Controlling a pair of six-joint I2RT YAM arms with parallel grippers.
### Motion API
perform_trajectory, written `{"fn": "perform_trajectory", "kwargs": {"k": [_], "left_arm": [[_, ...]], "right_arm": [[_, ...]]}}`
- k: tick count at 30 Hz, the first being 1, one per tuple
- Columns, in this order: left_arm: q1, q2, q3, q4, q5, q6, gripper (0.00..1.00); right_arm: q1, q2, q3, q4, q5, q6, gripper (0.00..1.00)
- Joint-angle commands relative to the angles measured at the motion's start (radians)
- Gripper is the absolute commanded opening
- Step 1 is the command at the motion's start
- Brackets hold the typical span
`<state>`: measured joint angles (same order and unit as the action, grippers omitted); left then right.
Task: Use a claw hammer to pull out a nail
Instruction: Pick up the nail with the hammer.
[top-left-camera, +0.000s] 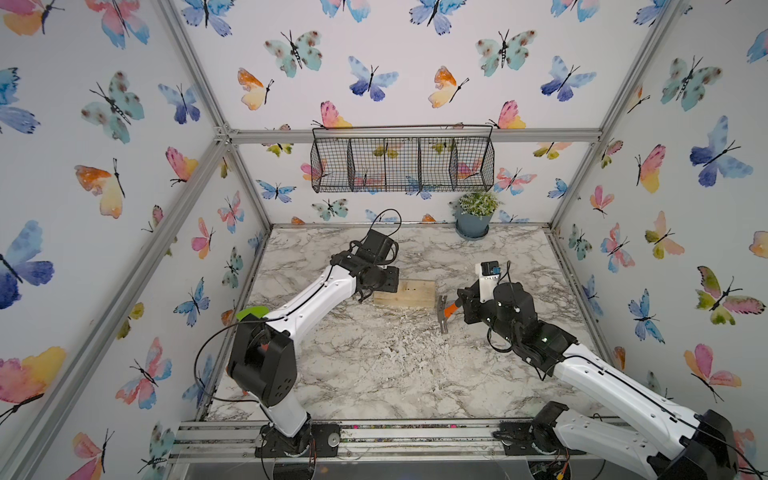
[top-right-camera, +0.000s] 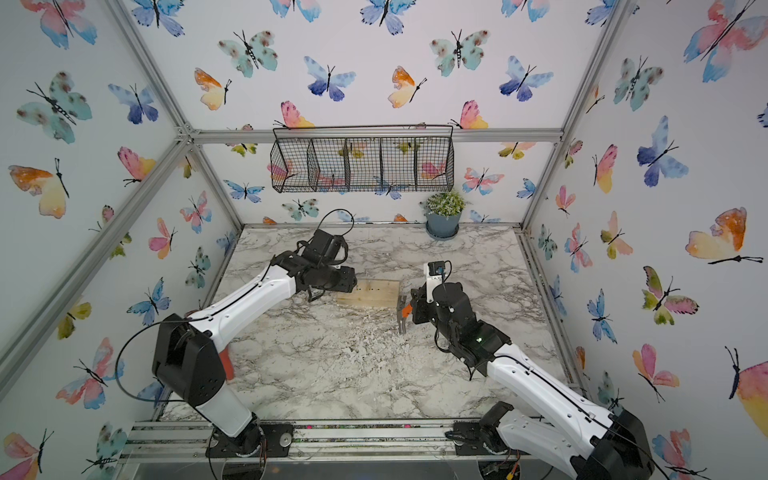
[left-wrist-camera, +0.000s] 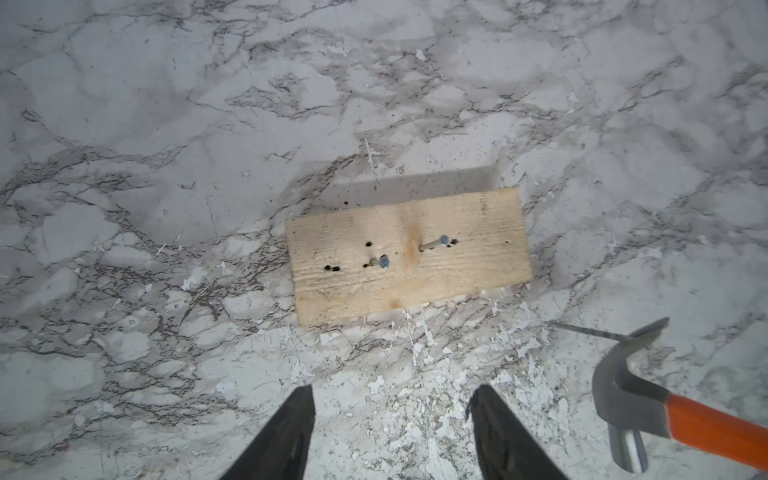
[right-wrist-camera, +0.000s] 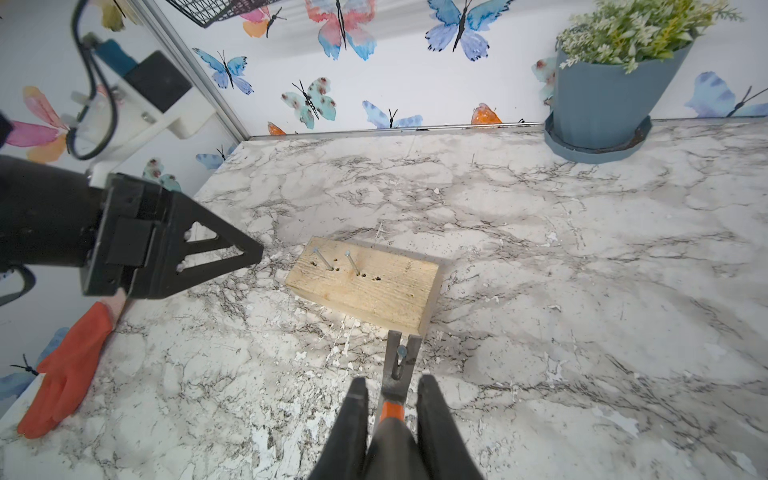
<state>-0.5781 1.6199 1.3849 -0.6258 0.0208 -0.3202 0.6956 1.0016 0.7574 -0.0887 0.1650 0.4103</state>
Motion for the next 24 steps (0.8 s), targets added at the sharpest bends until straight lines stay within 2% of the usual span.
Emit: {"fn": "perform_trajectory", "kwargs": {"k": [1,9,13,18,24], "left_arm": [[-0.002,-0.115,-0.140,0.136,0.127,-0.026,0.63],[0.001,-0.286,-0.407,0.363,0.275,-0.077,0.65],[0.001,-0.345,-0.524,0.476,0.338,-0.111,0.67],[0.006,-0.373,-0.626,0.579,0.373,-0.129,0.66],[0.007,-0.352,-0.695,0.684,0.405,-0.111,0.60]], "right_arm": [[-0.023,-0.046,0.058,0.070,-0.067,0.040,0.03],[-0.114,-0.060,0.015,0.124,-0.228,0.127,0.03],[-0.201,-0.062,-0.012,0.157,-0.369,0.183,0.03],[-0.265,-0.066,-0.040,0.199,-0.477,0.224,0.03],[-0.287,-0.066,-0.033,0.198,-0.588,0.241,0.03]]}}
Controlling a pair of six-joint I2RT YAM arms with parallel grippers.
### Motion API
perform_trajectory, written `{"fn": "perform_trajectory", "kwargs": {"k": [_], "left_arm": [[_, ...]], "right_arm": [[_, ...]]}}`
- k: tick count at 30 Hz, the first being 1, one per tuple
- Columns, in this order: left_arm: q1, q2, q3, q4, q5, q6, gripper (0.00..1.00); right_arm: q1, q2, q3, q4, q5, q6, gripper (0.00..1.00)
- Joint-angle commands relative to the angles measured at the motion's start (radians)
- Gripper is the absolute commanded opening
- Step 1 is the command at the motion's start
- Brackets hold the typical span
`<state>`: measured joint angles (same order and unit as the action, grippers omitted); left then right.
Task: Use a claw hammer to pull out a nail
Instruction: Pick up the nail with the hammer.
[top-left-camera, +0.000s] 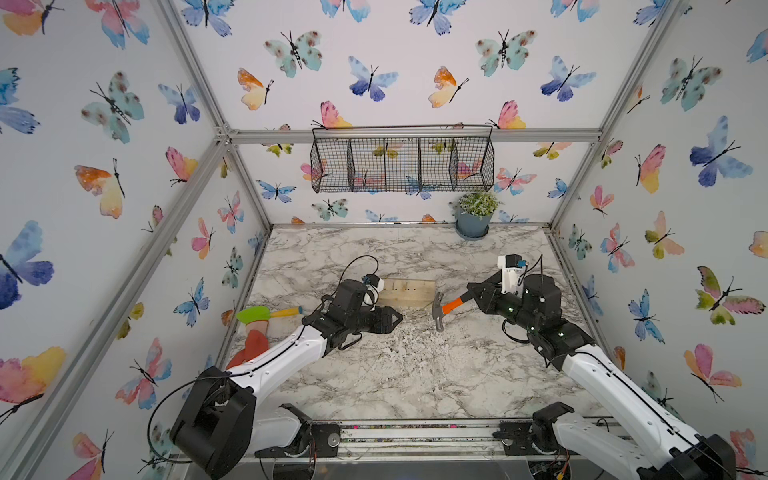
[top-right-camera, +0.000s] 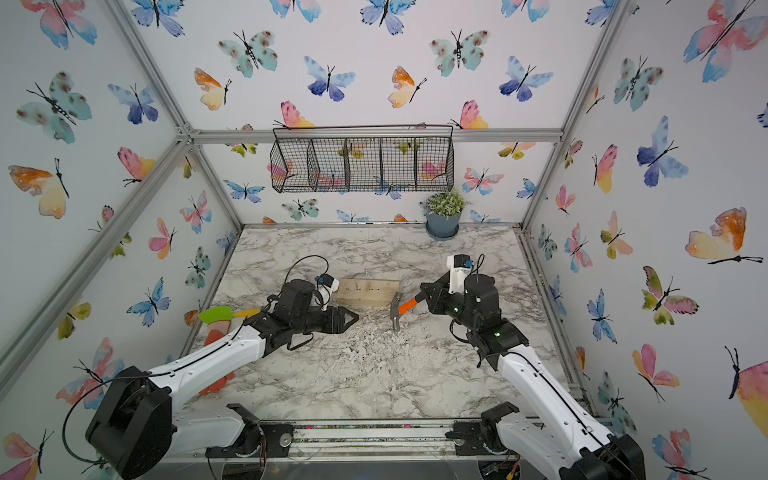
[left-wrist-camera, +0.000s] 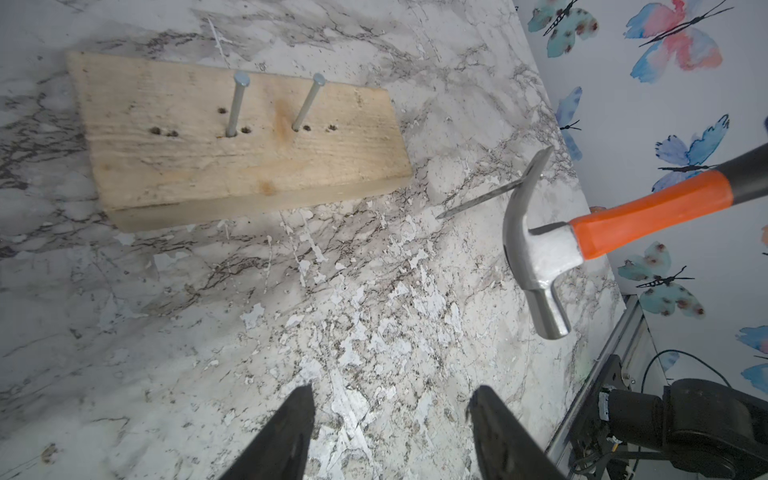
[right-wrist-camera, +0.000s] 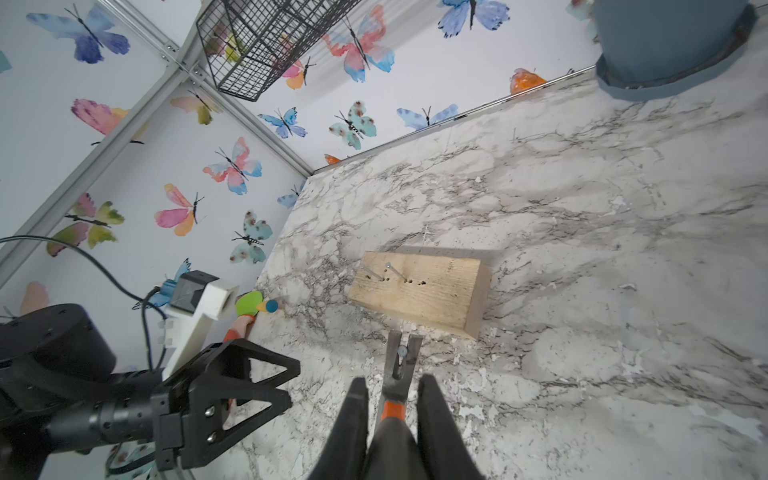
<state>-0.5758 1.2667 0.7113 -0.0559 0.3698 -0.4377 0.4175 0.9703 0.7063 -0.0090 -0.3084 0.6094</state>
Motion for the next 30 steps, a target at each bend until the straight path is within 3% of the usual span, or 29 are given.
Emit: {"fn": "perform_trajectory", "kwargs": {"k": [1,7,10,12,19,25,30], "left_arm": [[0.005,0.007,-0.033,0.140,0.064,0.006,0.59],[0.005,0.061,-0.054,0.226,0.092,-0.024,0.58],[0.005,0.086,-0.071,0.278,0.104,-0.037,0.52],[0.006,0.094,-0.084,0.326,0.170,-0.049,0.51],[0.024,0.130,-0.108,0.423,0.235,-0.127,0.56],[0.022,0.165,-0.082,0.345,0.159,-0.117,0.53],[0.021,0.191,-0.051,0.289,0.123,-0.096,0.41]], "right_arm": [[-0.015,-0.035,0.018,0.120,-0.135,0.047,0.03],[-0.022,-0.034,0.003,0.110,-0.177,0.049,0.03],[-0.025,-0.042,-0.018,0.144,-0.202,0.076,0.03],[-0.029,-0.044,-0.022,0.157,-0.216,0.087,0.03],[-0.032,-0.041,-0.030,0.190,-0.240,0.115,0.03],[-0.032,-0.032,-0.045,0.228,-0.258,0.138,0.03],[-0.033,-0.025,-0.052,0.254,-0.263,0.148,0.03]]}}
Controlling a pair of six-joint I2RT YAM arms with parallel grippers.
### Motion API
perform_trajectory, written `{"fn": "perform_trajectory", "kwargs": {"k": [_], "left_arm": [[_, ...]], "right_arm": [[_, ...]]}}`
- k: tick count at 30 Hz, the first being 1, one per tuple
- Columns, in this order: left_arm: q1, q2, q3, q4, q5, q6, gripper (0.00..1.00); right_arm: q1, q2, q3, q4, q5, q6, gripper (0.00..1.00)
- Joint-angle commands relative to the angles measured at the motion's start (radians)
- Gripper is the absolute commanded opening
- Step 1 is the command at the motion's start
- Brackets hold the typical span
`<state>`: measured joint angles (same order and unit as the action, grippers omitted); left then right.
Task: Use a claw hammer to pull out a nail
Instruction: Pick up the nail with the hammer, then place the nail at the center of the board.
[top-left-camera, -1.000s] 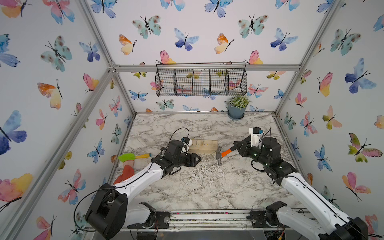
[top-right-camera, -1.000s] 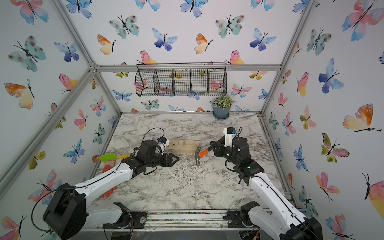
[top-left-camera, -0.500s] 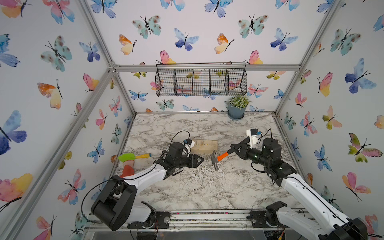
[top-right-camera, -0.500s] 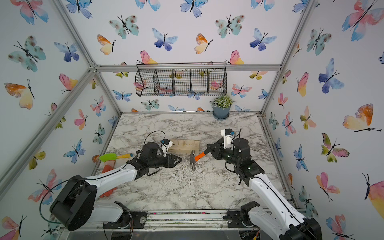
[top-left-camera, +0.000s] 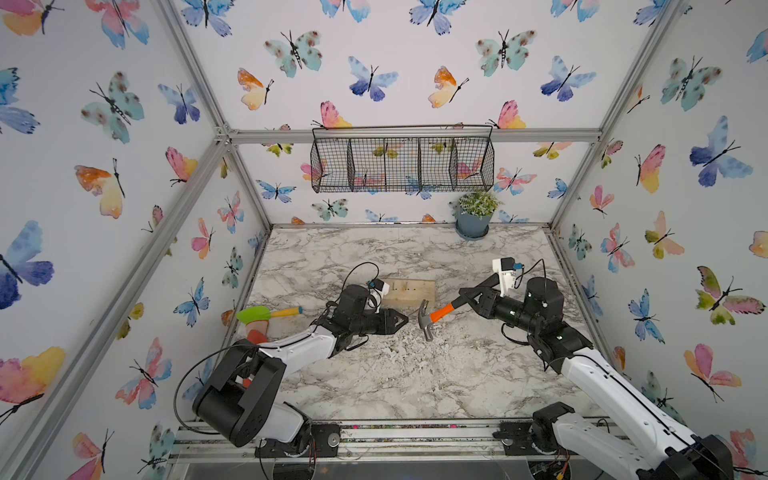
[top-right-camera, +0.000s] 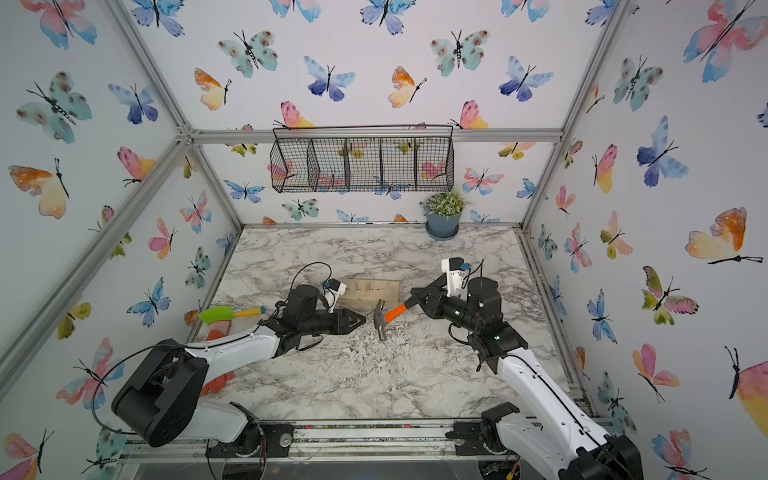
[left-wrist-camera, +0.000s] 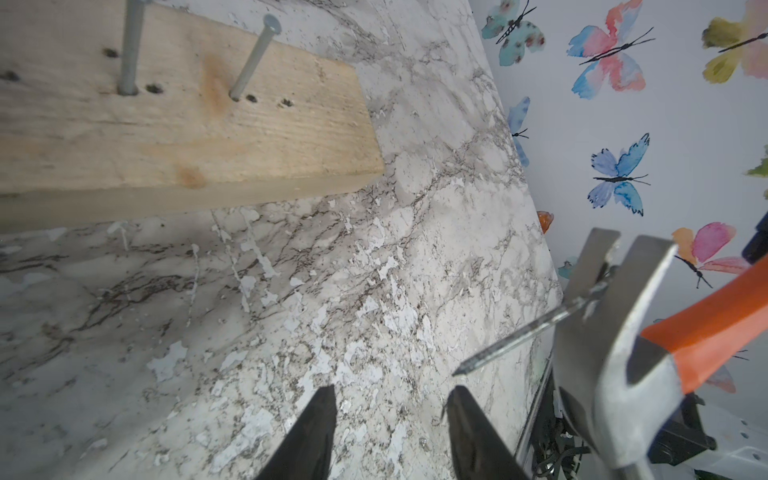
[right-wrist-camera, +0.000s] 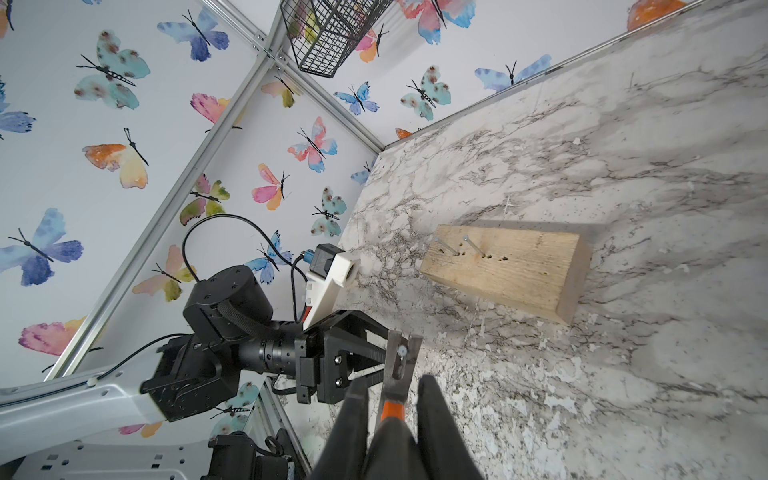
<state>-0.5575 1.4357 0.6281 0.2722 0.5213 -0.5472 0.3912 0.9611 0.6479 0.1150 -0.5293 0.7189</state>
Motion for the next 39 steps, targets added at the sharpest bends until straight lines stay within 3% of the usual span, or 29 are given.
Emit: {"fn": "perform_trajectory", "kwargs": {"k": [1,22,26,28,34,36,39], "left_arm": [[0.002,0.028,0.035,-0.047,-0.056,0.016,0.40],[-0.035,0.088,0.134,-0.077,-0.064,-0.008,0.37],[-0.038,0.087,0.138,-0.107,-0.118,-0.012,0.39],[-0.028,0.081,0.129,-0.109,-0.129,-0.015,0.44],[0.052,-0.026,0.026,0.005,-0.047,-0.074,0.43],[0.055,-0.047,0.028,-0.035,-0.047,-0.059,0.38],[0.055,-0.072,0.011,-0.055,-0.048,-0.054,0.37]], "right_arm": [[-0.007,-0.013,0.008,0.133,-0.047,0.039,0.03],[-0.008,-0.024,-0.032,0.157,-0.021,0.042,0.03],[-0.007,-0.022,-0.037,0.163,-0.032,0.041,0.03],[-0.007,-0.025,-0.035,0.157,-0.037,0.036,0.03],[-0.009,-0.039,-0.025,0.127,-0.016,0.019,0.03],[-0.009,-0.037,-0.019,0.116,0.001,-0.004,0.03],[-0.009,-0.015,0.078,-0.066,0.079,-0.146,0.03]]}}
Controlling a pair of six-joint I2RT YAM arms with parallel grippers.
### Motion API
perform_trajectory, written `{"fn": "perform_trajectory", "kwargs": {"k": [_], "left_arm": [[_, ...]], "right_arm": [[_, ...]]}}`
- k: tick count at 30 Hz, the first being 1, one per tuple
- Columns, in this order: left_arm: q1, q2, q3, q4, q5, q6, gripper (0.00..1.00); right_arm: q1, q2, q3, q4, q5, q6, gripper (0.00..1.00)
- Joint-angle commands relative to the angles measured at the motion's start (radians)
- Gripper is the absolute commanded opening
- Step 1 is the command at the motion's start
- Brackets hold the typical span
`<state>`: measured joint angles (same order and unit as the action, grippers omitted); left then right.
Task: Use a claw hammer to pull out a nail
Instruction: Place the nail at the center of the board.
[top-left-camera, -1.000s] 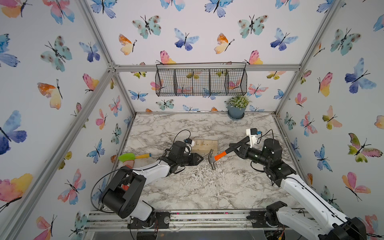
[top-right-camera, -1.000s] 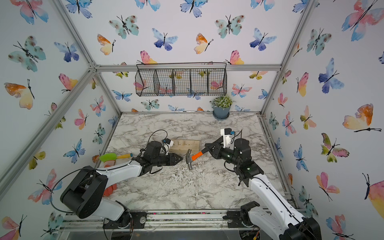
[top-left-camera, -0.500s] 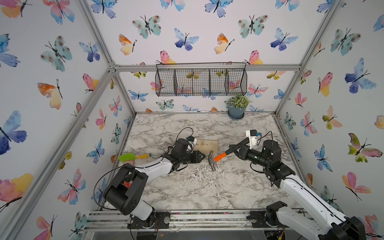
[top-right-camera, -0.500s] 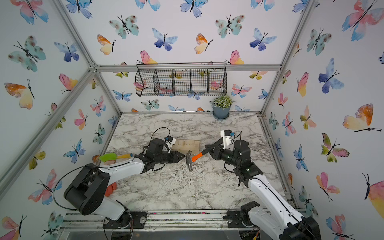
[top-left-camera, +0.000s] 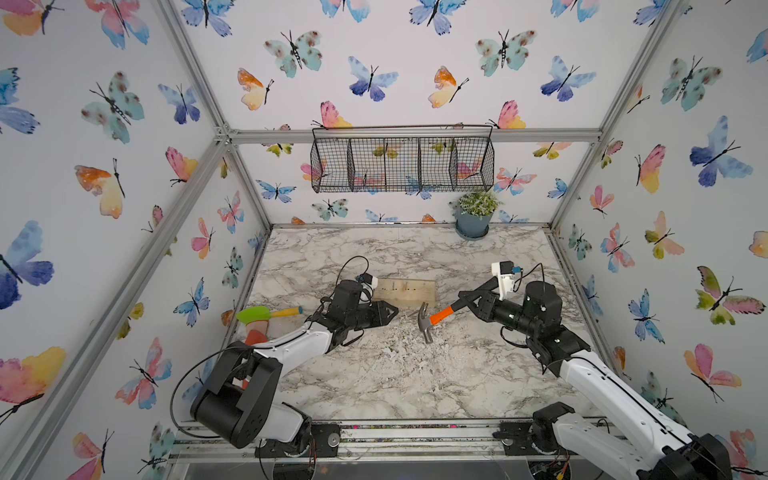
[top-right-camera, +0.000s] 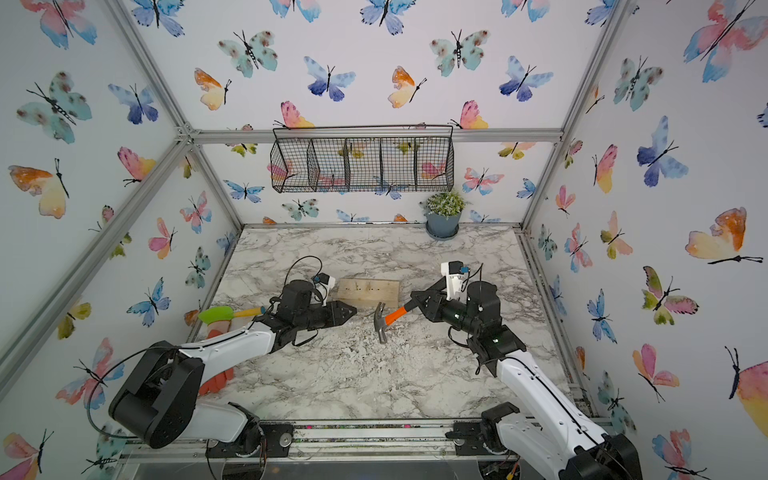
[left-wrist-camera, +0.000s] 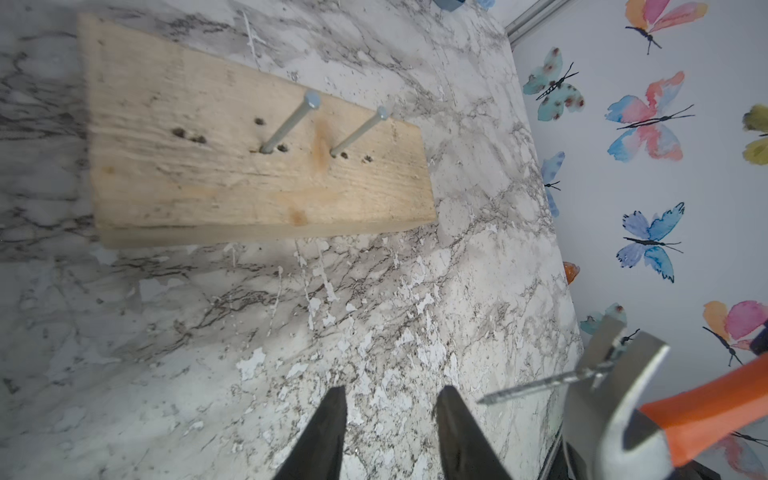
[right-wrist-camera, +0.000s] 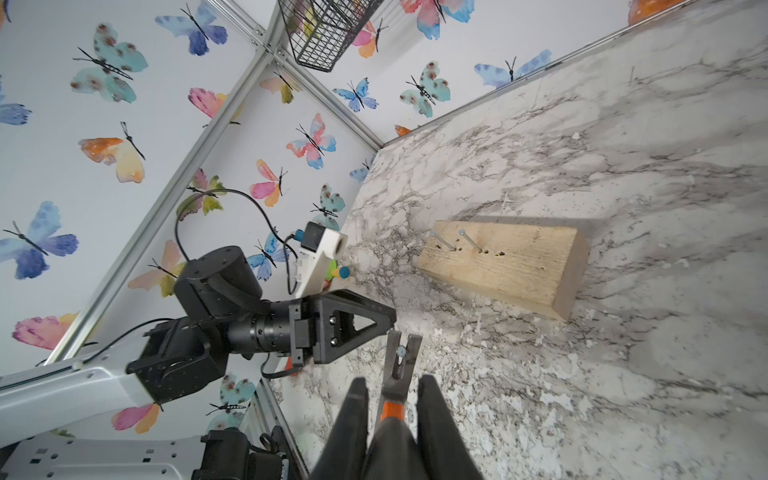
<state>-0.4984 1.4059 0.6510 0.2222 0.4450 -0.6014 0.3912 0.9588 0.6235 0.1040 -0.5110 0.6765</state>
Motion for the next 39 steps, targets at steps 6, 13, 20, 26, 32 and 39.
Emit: {"fn": "perform_trajectory", "kwargs": {"k": [6,13,20,26,32,39], "left_arm": [[-0.004,-0.030,-0.038,0.022,0.026,-0.015,0.37],[-0.003,-0.009,-0.034,0.036,0.029,-0.017,0.35],[-0.004,0.006,-0.034,0.035,0.028,-0.013,0.33],[-0.004,0.003,-0.033,0.020,0.018,0.003,0.33],[-0.003,0.016,-0.025,0.014,0.021,0.011,0.33],[-0.004,-0.002,-0.034,0.011,0.016,0.017,0.33]], "right_arm": [[-0.009,0.024,0.168,-0.222,0.266,-0.257,0.03],[0.005,0.086,0.236,-0.344,0.425,-0.309,0.03],[0.070,0.184,0.274,-0.399,0.471,-0.339,0.03],[0.094,0.228,0.268,-0.434,0.493,-0.326,0.03],[0.094,0.236,0.226,-0.349,0.404,-0.229,0.03],[0.094,0.229,0.257,-0.265,0.275,-0.177,0.03]]}}
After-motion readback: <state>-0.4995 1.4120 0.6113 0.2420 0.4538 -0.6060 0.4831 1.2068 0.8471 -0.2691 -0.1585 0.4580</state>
